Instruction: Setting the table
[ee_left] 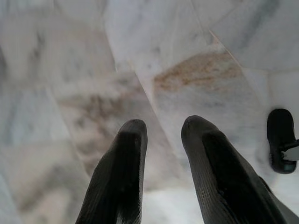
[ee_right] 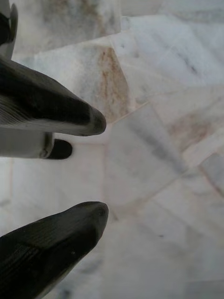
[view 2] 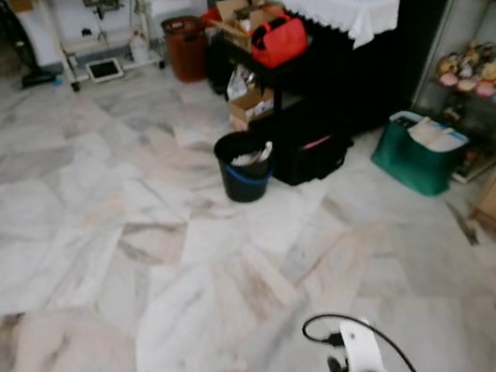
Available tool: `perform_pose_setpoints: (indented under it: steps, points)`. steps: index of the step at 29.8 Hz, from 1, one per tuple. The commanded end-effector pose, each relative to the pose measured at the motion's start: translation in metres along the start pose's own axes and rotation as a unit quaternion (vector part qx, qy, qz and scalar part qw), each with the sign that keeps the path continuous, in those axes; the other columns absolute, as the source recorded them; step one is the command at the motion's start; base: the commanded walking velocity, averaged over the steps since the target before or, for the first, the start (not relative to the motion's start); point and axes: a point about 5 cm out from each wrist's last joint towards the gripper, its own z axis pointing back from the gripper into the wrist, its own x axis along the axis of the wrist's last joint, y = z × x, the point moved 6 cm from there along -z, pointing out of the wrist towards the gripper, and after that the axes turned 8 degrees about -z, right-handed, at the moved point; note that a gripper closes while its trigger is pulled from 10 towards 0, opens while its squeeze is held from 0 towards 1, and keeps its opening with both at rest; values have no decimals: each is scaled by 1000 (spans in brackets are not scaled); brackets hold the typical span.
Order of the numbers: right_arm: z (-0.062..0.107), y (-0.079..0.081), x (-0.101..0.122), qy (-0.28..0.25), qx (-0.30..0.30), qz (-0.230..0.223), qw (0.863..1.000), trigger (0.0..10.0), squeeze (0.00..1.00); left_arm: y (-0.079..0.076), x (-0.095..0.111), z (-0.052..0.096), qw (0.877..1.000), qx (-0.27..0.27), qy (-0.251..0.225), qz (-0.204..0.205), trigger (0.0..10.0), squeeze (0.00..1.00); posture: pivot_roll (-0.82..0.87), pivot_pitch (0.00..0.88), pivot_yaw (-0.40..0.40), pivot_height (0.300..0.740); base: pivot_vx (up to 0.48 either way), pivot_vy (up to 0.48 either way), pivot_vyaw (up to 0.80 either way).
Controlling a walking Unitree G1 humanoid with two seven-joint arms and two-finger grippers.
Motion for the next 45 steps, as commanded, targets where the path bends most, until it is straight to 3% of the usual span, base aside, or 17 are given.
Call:
perform_pose_setpoints:
  steps: [1,18,45]
  points:
    - [2,-10,-1,-1,-14,-11,1000,10000,0,-7,8,-2,1000,-11,-8,-12,10000,0,14,0,-11,740,0,0,-706]
    - [1,-8,1,-1,-10,-4,1000,10000,0,-7,6,-1,1000,-10,-7,-9,10000,0,24,0,-23,740,0,0,-709]
    - [1,-8,-2,8,-3,14,1000,10000,0,-21,8,0,999,-31,-10,-18,10000,0,27,0,-43,740,0,0,-706]
